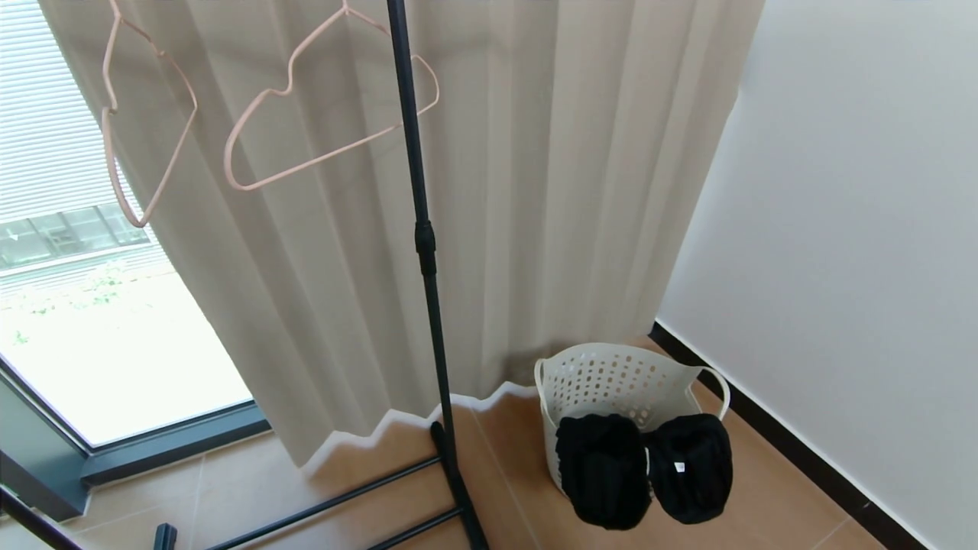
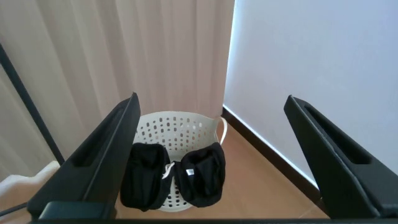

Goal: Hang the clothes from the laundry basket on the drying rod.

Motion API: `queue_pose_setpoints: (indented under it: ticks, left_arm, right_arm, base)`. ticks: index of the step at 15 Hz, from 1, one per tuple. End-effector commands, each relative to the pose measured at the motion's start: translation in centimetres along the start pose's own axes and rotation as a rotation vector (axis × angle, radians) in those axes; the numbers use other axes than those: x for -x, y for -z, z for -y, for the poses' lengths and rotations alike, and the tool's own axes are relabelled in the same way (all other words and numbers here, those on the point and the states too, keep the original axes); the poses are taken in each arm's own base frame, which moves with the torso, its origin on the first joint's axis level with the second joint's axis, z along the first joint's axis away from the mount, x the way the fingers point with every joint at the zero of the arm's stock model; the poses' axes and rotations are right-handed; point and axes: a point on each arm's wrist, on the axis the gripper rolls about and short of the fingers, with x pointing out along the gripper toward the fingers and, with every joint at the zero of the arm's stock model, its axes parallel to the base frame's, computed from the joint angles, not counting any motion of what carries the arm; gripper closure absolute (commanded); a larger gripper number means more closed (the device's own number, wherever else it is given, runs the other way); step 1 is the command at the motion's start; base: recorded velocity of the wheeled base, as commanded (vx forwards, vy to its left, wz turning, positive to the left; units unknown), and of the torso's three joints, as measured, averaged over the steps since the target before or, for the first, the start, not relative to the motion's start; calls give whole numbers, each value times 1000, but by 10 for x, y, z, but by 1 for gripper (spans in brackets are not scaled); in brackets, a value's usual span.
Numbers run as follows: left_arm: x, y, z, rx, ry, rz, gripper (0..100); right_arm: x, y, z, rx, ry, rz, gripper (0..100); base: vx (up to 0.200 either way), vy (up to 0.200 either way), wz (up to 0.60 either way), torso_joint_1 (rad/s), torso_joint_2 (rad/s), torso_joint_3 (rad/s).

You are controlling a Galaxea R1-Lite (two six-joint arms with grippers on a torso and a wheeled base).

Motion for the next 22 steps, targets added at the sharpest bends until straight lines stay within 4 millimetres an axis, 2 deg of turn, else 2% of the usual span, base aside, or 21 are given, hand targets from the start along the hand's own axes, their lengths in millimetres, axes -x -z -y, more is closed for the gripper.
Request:
queue_pose_setpoints:
  ticks: [1, 6, 13, 17, 22]
  left_arm:
    - [0, 0, 0, -1, -1, -1, 0]
    - [0, 0, 0, -1, -1, -1, 0]
    - [0, 0, 0, -6, -1, -1, 0]
    - [0, 0, 0, -4, 2, -2, 0]
    - [0, 0, 0, -6, 4, -2, 0]
  right_arm:
    - [0, 0, 0, 0, 0, 1, 0]
    - [0, 0, 0, 0, 0, 1, 0]
    - [0, 0, 0, 0, 0, 1, 0]
    - [0, 0, 0, 0, 0, 1, 0]
    - [0, 0, 0, 1, 0, 1, 0]
  base:
    - [0, -200, 0, 7, 2, -7]
    - [0, -200, 0, 2, 3, 1]
    - [0, 0, 0, 0, 0, 0]
    - [0, 0, 0, -41, 240, 165]
    - [0, 0, 0, -13, 111, -79]
